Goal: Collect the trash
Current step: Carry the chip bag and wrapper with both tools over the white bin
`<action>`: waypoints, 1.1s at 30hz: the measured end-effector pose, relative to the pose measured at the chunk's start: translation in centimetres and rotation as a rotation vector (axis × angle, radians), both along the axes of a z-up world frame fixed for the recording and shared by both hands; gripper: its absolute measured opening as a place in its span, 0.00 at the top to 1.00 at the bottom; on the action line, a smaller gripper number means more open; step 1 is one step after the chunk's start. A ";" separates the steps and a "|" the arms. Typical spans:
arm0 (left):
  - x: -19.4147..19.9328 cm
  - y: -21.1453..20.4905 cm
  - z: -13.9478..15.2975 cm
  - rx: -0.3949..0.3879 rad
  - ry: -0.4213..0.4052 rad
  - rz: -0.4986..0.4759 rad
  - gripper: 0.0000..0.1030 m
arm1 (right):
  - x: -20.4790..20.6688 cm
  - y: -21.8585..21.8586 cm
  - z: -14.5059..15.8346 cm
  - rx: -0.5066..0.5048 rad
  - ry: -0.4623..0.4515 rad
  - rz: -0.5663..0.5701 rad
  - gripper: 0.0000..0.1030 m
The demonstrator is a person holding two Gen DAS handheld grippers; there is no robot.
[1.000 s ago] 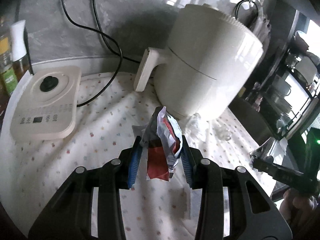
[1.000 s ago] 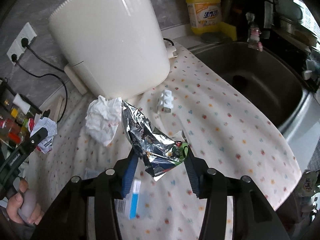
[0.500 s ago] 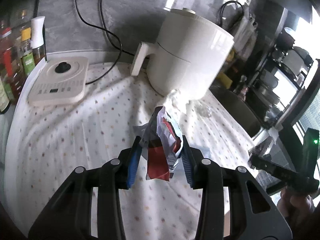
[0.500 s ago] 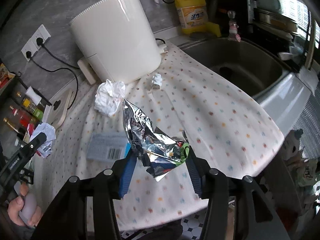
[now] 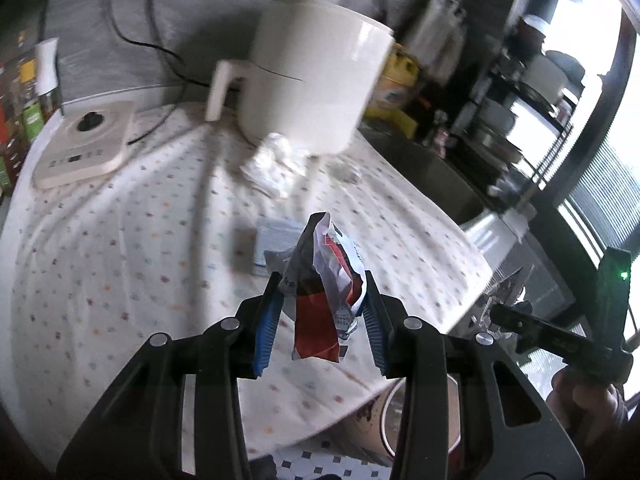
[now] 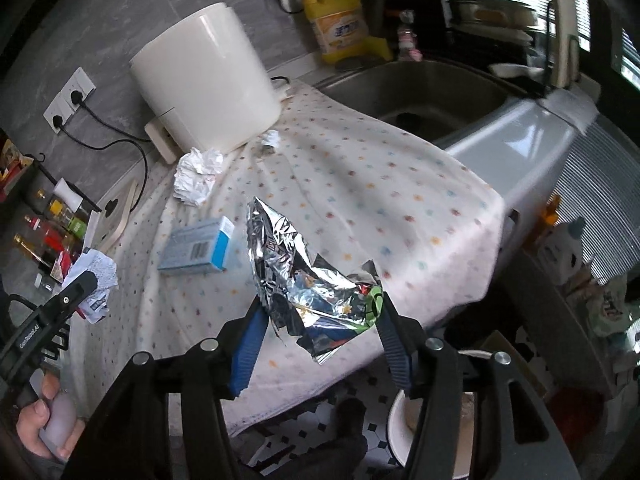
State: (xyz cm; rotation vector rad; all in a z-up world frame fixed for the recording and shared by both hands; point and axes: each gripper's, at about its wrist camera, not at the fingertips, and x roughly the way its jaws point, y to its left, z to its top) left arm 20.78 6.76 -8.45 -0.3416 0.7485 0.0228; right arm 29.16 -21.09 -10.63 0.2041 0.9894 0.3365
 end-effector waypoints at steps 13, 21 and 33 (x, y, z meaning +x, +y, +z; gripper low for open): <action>0.5 -10.1 -0.7 0.012 0.022 -0.197 0.62 | -4.6 -8.5 -1.1 0.003 0.019 -0.125 0.47; 0.2 -15.6 -1.5 0.017 0.042 -0.283 0.62 | -7.2 -13.5 -2.3 0.006 0.047 -0.179 0.45; -0.8 -21.6 -4.3 0.021 0.106 -0.366 0.62 | -10.2 -17.8 -6.3 0.002 0.146 -0.182 0.21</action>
